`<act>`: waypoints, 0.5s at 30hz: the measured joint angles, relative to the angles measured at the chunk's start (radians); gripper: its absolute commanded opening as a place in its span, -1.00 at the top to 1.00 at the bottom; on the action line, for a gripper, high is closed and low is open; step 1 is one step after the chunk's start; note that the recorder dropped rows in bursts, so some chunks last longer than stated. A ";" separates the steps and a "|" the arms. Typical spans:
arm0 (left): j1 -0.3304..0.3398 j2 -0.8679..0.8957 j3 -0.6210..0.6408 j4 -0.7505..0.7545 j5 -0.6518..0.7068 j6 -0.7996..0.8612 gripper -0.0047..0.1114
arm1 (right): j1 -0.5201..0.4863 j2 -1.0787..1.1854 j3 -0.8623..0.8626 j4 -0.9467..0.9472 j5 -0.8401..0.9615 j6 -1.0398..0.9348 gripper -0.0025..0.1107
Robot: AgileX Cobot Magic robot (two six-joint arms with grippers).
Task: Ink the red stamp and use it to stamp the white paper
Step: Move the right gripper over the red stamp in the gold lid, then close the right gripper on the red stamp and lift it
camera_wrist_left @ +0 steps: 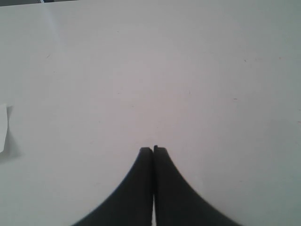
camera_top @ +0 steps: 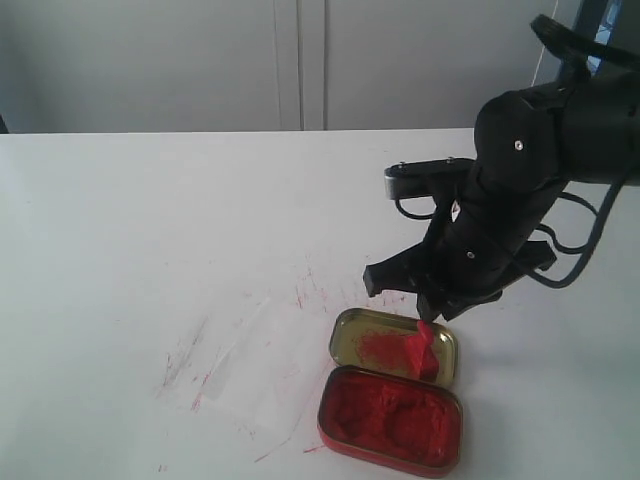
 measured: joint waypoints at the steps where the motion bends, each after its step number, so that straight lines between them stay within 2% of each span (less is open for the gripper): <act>1: 0.000 0.000 0.000 0.000 0.000 0.000 0.92 | 0.000 0.000 0.000 0.000 -0.010 0.000 0.52; 15: 0.000 0.000 0.000 0.000 0.000 0.000 0.92 | 0.000 0.004 0.013 -0.002 -0.072 0.015 0.52</act>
